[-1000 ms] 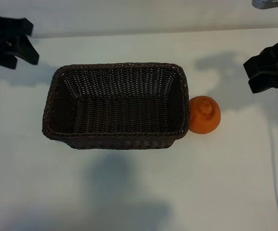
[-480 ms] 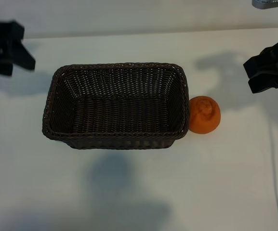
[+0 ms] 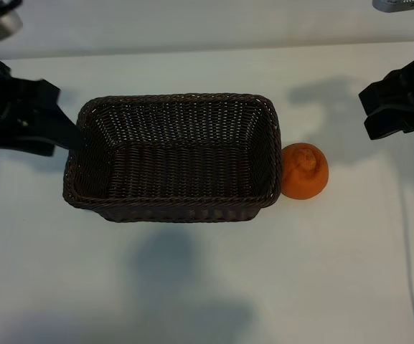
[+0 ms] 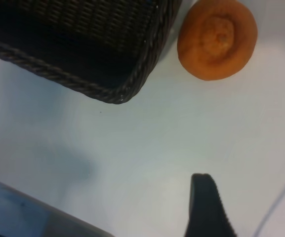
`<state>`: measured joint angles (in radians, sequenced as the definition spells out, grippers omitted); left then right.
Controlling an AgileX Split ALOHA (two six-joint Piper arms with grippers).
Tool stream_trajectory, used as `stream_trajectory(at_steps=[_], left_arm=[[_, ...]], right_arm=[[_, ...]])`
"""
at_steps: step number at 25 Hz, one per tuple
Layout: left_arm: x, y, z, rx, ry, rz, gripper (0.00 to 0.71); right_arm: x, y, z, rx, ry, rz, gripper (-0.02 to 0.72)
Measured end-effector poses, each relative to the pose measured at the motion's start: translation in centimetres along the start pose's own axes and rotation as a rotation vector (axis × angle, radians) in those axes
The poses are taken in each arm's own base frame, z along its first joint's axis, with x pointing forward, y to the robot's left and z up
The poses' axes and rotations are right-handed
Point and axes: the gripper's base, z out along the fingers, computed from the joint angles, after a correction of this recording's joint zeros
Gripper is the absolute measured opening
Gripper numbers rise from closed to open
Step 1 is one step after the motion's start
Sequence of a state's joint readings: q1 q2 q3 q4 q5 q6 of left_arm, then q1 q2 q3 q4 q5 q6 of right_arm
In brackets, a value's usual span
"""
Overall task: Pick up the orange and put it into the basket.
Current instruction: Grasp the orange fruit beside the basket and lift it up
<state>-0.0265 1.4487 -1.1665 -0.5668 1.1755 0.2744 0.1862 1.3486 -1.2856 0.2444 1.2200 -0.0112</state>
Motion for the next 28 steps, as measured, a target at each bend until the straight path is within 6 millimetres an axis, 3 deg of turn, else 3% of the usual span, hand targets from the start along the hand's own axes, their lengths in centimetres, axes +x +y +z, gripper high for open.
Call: stream_trajectory(at_steps=[5, 18, 28], left_arm=[[0.23, -0.99, 0.74, 0.018, 0.026, 0.030, 0.494], [0.21, -1.10, 0.78, 0.028, 0.023, 0.061, 0.493], [0.17, -1.09, 0.78, 0.027, 0.019, 0.064, 0.493]], right_arm=[[0.00, 0.09, 0.00, -0.010, 0.000, 0.004, 0.409], [0.00, 0.10, 0.00, -0.011, 0.000, 0.003, 0.390], [-0.43, 0.04, 0.19, -0.007, -0.033, -0.115, 0.376]])
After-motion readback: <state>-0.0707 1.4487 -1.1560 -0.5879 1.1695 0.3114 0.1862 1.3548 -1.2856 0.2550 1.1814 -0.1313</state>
